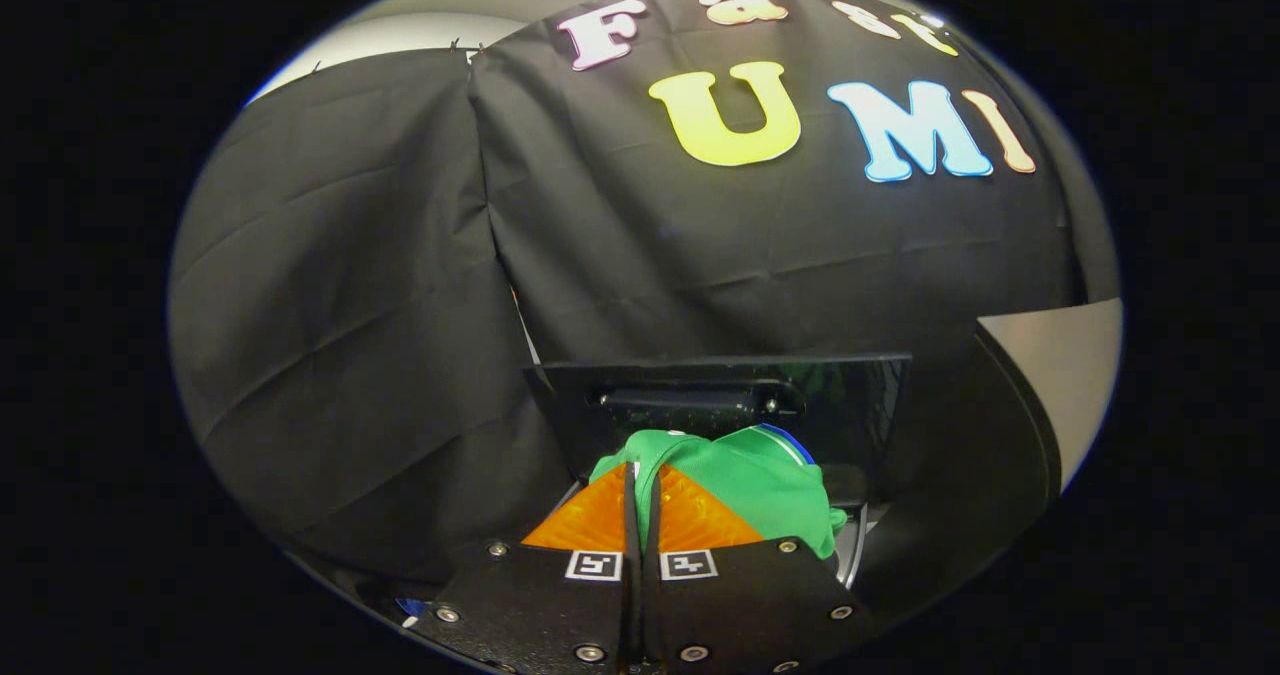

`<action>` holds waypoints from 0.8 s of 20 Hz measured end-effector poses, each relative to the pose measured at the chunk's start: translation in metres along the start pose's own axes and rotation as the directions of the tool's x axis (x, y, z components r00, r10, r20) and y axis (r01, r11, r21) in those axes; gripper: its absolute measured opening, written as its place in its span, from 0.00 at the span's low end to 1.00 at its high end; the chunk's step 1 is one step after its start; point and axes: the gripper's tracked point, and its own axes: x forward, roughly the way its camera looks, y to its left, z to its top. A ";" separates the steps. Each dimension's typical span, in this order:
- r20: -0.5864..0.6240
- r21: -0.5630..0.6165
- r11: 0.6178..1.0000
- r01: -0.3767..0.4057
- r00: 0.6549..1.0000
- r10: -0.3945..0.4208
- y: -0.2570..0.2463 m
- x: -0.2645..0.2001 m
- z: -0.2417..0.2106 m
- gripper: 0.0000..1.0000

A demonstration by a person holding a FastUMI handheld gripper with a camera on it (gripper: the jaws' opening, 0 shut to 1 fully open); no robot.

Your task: Put the clothes into the washing machine and then close the washing machine lid.

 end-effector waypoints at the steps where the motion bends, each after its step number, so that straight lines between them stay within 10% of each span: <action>1: -0.009 -0.001 1.000 0.004 1.000 -0.004 0.000 0.005 -0.007 0.00; 16: -0.156 0.003 0.996 0.091 0.984 -0.089 -0.003 0.041 -0.110 0.03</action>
